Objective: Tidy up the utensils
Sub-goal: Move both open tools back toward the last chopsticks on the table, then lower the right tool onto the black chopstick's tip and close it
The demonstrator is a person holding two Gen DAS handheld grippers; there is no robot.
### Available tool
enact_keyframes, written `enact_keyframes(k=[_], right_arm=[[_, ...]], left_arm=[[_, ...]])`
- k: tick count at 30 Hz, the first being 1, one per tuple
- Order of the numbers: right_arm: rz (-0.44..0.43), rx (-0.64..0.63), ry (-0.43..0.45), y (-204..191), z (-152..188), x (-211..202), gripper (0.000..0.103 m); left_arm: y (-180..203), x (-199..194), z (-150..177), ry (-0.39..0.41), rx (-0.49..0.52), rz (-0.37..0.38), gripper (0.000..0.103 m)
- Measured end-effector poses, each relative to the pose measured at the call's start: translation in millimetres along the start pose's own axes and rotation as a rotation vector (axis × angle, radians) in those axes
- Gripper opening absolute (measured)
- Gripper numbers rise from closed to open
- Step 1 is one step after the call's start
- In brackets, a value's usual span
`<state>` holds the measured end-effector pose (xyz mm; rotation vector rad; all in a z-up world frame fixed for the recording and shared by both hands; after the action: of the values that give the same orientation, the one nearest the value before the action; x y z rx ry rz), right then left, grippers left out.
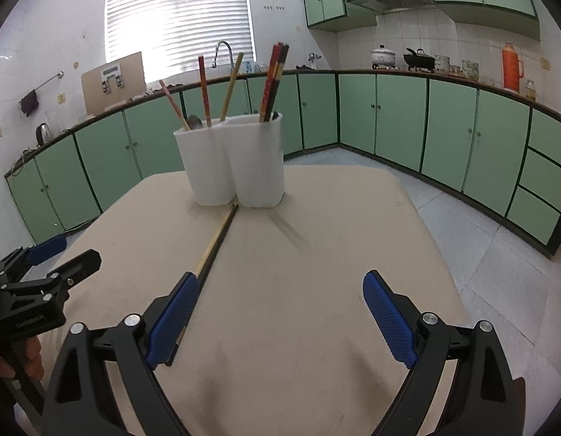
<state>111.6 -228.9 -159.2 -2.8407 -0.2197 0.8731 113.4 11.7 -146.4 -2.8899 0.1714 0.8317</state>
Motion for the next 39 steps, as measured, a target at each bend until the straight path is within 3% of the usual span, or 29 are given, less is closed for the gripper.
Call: enact_keyframes(k=[18,23,27,31,39], right_arm=[[0.007,-0.02,-0.035,-12,5,2,0.09],[-0.004,-0.066,-0.108,-28,20,4,0.077],[-0.036,-0.084,-0.142,-37,26,4,0.058],[-0.089,-0.075,-0.245,-46,42,12,0.037],[-0.123,-0.097,-0.291,-59,49,16,0.03]], left_arm=[[0,2,2,-0.024,-0.011,0.001,0.09],[-2,-2,7,-0.042,0.001,-0.001,0.09],[-10,-3,12,-0.071,-0.014,-0.012,0.09],[-17,-2,16,-0.105,-0.023,-0.028,0.09],[-25,-1,20,-0.126,-0.043,-0.031,0.09]])
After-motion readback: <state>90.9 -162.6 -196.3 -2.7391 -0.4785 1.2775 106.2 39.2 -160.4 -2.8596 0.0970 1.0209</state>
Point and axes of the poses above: each gripper's, at about its wrist camera, not at the fingertips, and x roughly the way its jaws point, y to its right, z to its underside, the point moved 3 cm from there along x, roughly the way its jaws point, and after that the axes turned 6 degrees about x, right-handed, at the moved point
